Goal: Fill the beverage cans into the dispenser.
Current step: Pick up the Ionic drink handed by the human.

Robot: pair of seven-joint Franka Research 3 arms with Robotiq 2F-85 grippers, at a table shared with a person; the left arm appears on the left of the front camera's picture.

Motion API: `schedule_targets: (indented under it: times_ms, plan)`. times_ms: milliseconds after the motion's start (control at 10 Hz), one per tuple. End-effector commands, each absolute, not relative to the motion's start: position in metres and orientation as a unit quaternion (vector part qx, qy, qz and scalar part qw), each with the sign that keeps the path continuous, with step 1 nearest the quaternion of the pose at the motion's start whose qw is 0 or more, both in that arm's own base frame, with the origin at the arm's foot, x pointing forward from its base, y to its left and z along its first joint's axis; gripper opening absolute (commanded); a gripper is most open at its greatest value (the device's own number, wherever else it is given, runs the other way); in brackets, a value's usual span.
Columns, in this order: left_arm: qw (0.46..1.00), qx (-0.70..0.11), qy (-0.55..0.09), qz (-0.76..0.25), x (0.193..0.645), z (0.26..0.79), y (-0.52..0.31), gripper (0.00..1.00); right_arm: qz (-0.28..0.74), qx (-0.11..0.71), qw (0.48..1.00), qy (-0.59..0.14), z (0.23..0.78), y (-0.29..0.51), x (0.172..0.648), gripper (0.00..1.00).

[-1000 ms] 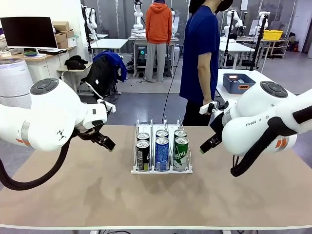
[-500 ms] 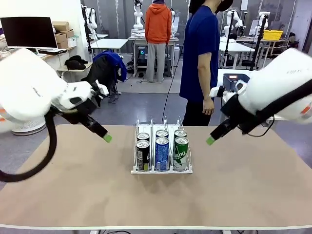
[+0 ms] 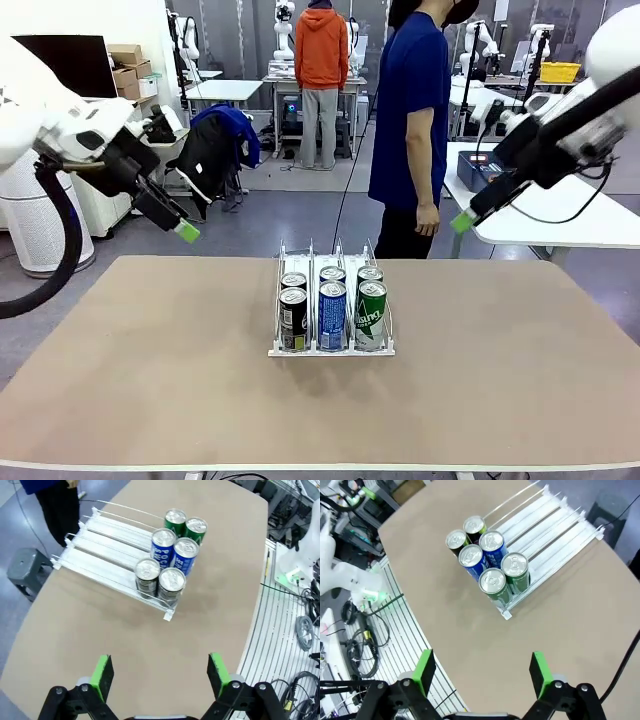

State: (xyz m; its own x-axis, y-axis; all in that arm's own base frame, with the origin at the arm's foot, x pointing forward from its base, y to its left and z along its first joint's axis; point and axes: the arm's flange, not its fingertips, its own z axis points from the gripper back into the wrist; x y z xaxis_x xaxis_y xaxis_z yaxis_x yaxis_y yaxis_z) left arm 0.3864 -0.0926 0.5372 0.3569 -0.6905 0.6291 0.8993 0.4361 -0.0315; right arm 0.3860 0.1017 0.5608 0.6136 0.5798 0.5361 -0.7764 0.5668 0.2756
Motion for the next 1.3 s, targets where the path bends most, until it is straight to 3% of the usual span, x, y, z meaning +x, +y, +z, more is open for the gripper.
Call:
schedule_targets:
  times_ms: [0, 400, 500, 700, 900, 1000, 1200]
  plan:
    - [0.802, -0.195, -0.292, -0.483, 0.373, 0.532, -0.093, 1.00, 0.382, 0.271, 0.860, -0.205, 0.563, 0.093, 0.391, 1.00]
    - [0.806, -0.179, -0.278, -0.492, 0.382, 0.541, -0.094, 1.00, 0.393, 0.249, 0.863, -0.197, 0.561, 0.102, 0.386, 1.00]
    - [0.803, -0.164, -0.243, -0.518, 0.387, 0.542, -0.093, 1.00, 0.387, 0.245, 0.867, -0.196, 0.566, 0.100, 0.386, 1.00]
    - [0.743, -0.223, -0.245, -0.582, 0.401, 0.574, -0.070, 1.00, 0.405, 0.347, 0.828, -0.176, 0.616, 0.086, 0.400, 1.00]
    - [0.705, -0.263, -0.259, -0.606, 0.409, 0.611, -0.050, 1.00, 0.410, 0.374, 0.816, -0.160, 0.653, 0.079, 0.406, 1.00]
    - [0.684, -0.269, -0.270, -0.622, 0.411, 0.630, -0.045, 1.00, 0.429, 0.359, 0.813, -0.162, 0.671, 0.075, 0.409, 1.00]
    - [0.692, -0.247, -0.280, -0.617, 0.407, 0.671, -0.041, 1.00, 0.445, 0.287, 0.820, -0.219, 0.709, 0.074, 0.402, 1.00]
